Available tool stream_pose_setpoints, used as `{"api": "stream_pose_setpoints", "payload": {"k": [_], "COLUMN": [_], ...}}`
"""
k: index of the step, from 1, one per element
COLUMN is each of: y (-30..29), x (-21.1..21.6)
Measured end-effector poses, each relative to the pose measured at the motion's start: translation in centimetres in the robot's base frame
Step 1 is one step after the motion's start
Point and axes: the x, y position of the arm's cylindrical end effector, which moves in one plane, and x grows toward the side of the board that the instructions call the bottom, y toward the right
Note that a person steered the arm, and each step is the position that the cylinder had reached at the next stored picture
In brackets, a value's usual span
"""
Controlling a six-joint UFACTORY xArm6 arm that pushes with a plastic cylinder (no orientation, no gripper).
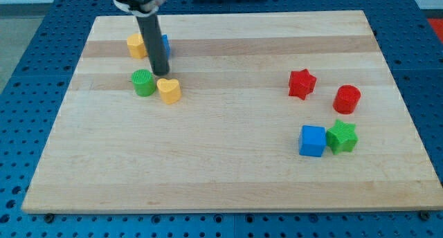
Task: Separate the yellow heart and the green circle
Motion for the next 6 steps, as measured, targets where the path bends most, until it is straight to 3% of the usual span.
{"api": "stream_pose_setpoints", "payload": {"k": [1,2,5,6], "y": [4.6,7.3,3.5,1.1], "x": [0.1,5.7,12.1,10.7]}}
